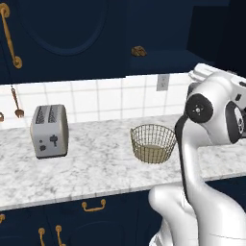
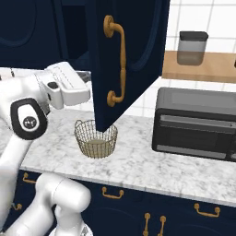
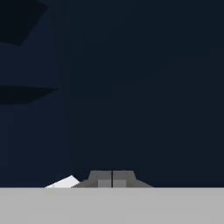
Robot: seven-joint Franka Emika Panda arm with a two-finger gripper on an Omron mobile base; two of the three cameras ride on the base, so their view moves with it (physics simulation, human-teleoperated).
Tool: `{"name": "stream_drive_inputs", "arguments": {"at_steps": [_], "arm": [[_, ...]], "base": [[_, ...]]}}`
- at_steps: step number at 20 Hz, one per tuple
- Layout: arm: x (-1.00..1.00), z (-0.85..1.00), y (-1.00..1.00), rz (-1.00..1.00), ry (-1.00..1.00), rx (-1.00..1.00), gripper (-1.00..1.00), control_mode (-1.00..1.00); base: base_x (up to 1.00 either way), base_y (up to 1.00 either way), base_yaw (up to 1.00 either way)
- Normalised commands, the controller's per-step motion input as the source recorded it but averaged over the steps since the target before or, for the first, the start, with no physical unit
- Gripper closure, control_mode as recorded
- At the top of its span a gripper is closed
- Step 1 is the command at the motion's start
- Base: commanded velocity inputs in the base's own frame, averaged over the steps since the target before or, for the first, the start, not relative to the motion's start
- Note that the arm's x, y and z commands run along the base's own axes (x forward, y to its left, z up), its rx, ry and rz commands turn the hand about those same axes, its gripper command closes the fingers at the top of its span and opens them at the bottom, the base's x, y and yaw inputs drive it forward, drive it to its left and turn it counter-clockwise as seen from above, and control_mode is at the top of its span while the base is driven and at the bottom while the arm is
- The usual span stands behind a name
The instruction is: Open the cabinet, pick up the bread from the cabinet and place it in the basket. Then move the basket to the dining counter.
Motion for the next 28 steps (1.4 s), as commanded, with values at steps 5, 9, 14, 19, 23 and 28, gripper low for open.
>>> {"name": "stream_drive_inputs", "arguments": {"at_steps": [5, 9, 14, 19, 23, 28], "arm": [[1.00, -0.18, -0.58, -0.06, 0.09, 0.06, 1.00, -1.00], [0.57, 0.00, -1.00, -0.05, 0.01, 0.14, 1.00, -1.00], [0.31, 0.00, -1.00, -0.03, -0.05, 0.20, 1.00, -1.00], [-0.40, 0.03, -0.31, -0.04, -0.17, 0.23, 1.00, -1.00], [-0.65, 0.04, 0.63, 0.09, -0.11, -0.01, 1.00, -1.00], [-0.42, 0.58, 0.86, 0.58, 0.10, -0.17, 1.00, -1.00]], "base": [[0.00, 0.00, 0.00], [0.00, 0.00, 0.00], [0.00, 0.00, 0.00], [0.00, 0.00, 0.00], [0.00, 0.00, 0.00], [0.00, 0.00, 0.00]]}}
